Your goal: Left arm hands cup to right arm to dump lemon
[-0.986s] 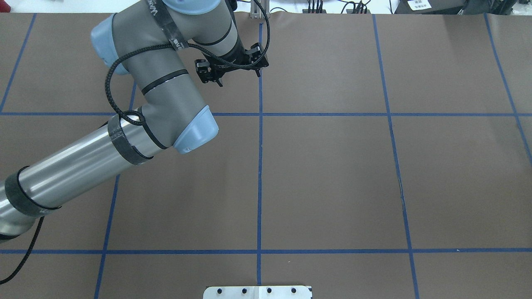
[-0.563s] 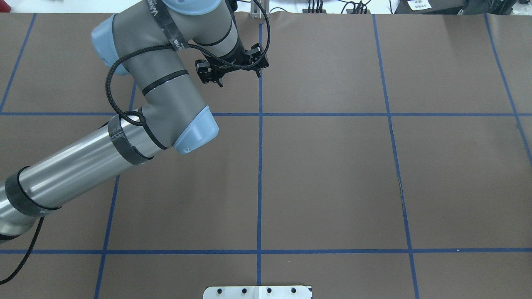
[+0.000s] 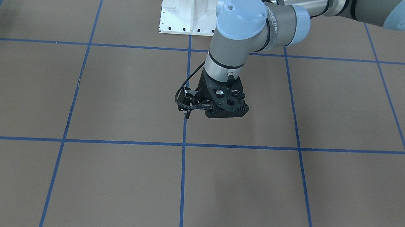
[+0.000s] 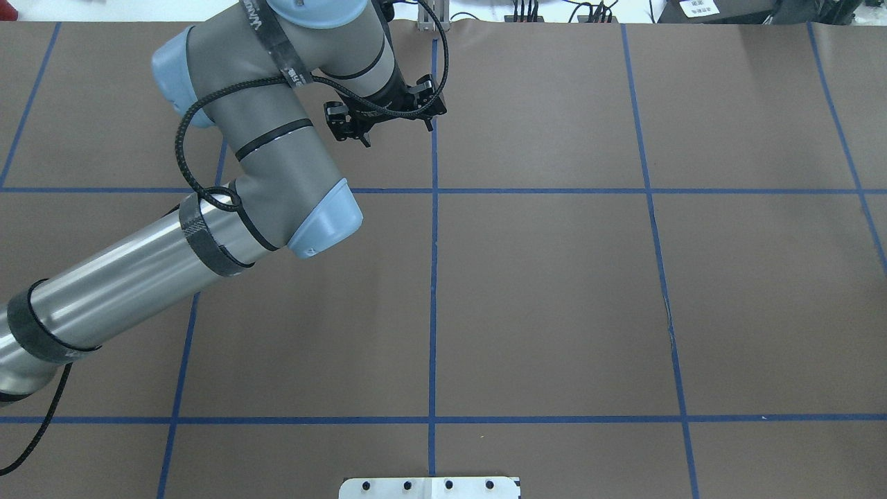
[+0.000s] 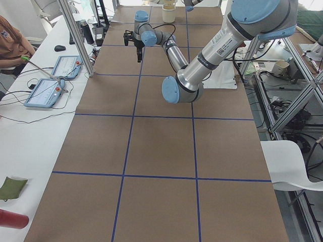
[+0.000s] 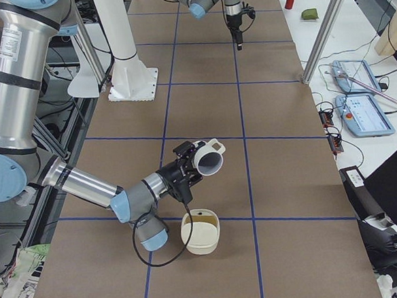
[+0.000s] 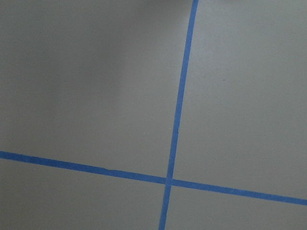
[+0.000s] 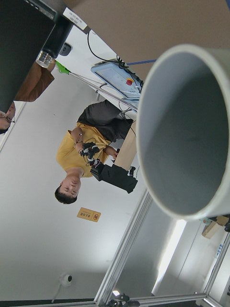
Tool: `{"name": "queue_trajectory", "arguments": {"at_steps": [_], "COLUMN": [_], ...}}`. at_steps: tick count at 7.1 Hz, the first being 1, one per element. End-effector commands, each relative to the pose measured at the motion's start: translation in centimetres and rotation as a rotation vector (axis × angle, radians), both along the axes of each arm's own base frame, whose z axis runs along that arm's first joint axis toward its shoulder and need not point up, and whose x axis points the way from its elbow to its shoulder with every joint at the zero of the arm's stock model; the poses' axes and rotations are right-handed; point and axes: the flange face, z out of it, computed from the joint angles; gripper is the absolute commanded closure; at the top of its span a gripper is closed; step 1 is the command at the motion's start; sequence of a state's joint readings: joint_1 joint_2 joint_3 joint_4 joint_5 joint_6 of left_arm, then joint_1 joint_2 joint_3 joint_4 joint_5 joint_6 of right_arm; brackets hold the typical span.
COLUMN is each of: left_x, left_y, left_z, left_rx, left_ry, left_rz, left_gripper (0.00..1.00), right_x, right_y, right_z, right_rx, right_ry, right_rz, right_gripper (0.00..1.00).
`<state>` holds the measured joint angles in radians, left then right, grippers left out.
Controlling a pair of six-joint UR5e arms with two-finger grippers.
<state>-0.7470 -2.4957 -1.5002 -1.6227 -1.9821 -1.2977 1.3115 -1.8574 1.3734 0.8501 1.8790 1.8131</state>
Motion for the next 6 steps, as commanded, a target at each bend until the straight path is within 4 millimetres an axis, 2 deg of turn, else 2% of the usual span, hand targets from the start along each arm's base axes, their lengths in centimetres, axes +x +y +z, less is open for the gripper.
{"name": "queue_trajectory", "arguments": {"at_steps": [1, 2, 4, 5, 6], "left_x": [0.0, 0.0, -0.7, -0.6, -0.8], "left_y": [0.0, 0.0, -0.2, -0.2, -0.3], "left_z": [0.1, 0.0, -0.3, -0.3, -0.3], "left_rx": [0.001, 0.002, 0.004, 0.004, 0.002], "left_ry": [0.000, 0.002, 0.010, 0.008, 0.007], "left_rz": [0.002, 0.002, -0.002, -0.004, -0.006], "left_gripper": [0.00, 0.00, 0.00, 0.00, 0.00], "right_x": [1.0, 0.6, -1.4, -3.7, -6.2], "right_y": [-4.4, -6.7, -13.7, -16.6, -20.3], "right_z": [-10.8, -14.7, -19.4, -21.1, -23.9], "right_rx": [-0.005, -0.007, 0.060, 0.085, 0.099], "right_ry": [0.202, 0.329, 0.582, 0.682, 0.783], "right_rz": [0.013, 0.036, 0.034, 0.008, -0.022], "right_gripper": [0.79, 0.78, 0.77, 0.77, 0.77]}}
